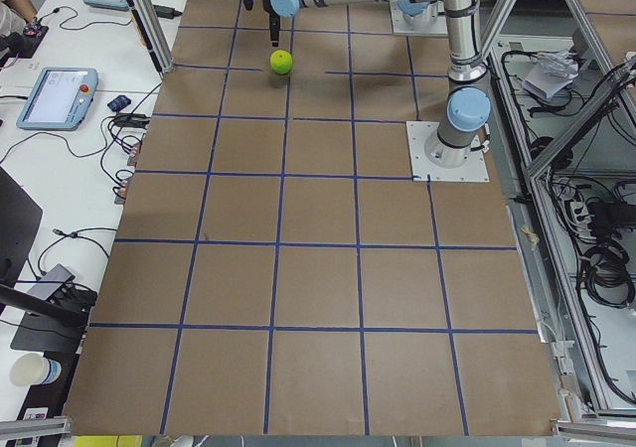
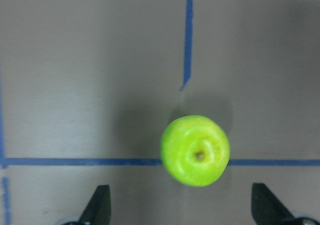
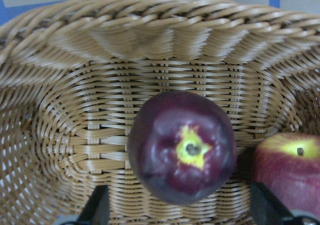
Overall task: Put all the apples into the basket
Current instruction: 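Withdraw the left gripper and move the right gripper over the green apple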
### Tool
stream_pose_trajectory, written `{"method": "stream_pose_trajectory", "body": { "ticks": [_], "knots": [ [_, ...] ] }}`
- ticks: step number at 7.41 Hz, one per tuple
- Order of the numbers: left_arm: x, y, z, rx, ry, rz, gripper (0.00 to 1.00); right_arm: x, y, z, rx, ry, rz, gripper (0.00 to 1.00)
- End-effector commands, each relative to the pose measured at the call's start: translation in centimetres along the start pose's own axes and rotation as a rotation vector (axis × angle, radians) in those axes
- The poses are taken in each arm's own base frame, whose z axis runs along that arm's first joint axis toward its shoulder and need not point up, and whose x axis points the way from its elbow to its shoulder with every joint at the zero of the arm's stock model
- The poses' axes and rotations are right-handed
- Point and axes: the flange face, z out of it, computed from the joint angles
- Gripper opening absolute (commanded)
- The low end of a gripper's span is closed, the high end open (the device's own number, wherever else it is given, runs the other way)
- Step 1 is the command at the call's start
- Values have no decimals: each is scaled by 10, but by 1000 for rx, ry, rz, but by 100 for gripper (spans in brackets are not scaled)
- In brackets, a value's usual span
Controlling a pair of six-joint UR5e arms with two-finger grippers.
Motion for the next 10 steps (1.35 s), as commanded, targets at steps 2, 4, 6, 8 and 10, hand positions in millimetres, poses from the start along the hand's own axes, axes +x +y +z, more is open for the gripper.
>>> {"method": "stream_pose_trajectory", "body": {
  "ticks": [2,4,6,8,10],
  "knots": [
    [-72,38,-88,13,-28,34,100,-127,19,-83,19,7,-47,100],
    [-98,50,-104,17,-24,31,100,-292,44,-111,51,12,33,100],
    [-108,51,-103,13,-27,61,100,-402,64,-92,0,-138,172,100],
    [-108,53,-105,-5,-30,47,100,-506,76,-47,29,-155,218,100],
    [-110,59,-104,-36,-51,16,100,-545,90,-9,-40,-139,249,100]
  ]
}}
